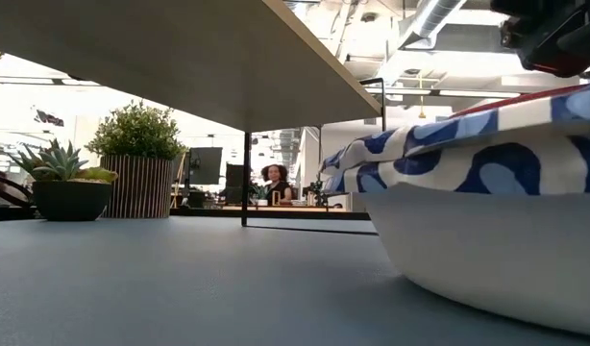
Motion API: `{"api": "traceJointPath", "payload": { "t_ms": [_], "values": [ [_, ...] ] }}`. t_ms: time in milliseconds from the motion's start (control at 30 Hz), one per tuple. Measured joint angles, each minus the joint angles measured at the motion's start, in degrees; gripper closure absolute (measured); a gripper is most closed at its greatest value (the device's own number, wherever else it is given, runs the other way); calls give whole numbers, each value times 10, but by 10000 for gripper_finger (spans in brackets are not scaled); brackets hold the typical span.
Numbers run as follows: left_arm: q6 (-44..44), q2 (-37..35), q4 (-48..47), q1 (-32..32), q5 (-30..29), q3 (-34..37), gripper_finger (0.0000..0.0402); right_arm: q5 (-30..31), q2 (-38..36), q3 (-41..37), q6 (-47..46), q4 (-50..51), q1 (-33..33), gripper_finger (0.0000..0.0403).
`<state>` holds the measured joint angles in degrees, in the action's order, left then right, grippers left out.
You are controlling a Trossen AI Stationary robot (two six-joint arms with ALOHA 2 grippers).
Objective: Place and stack bowls onto a shelf
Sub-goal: Stack the white bowl on top of the other white bowl on the shelf
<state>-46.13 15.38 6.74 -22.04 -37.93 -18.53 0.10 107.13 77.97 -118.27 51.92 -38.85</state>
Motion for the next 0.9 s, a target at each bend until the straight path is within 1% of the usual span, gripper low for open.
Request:
{"api": "traceJointPath", "payload": {
  "t_ms": [100, 300, 367, 567, 900],
  "values": [
    [0, 0, 0, 0, 0, 0, 281, -2, 0, 0, 0, 1, 5, 284],
    [0, 0, 0, 0, 0, 0, 281, -18, 0, 0, 21, 5, 16, 366],
    [0, 0, 0, 0, 0, 0, 281, -22, 0, 0, 31, 4, 20, 384],
    [0, 0, 0, 0, 0, 0, 281, -41, 0, 5, 49, 8, 27, 379],
    [0, 0, -5, 0, 0, 0, 281, -50, 0, 65, 103, 32, 33, 384]
  ]
}}
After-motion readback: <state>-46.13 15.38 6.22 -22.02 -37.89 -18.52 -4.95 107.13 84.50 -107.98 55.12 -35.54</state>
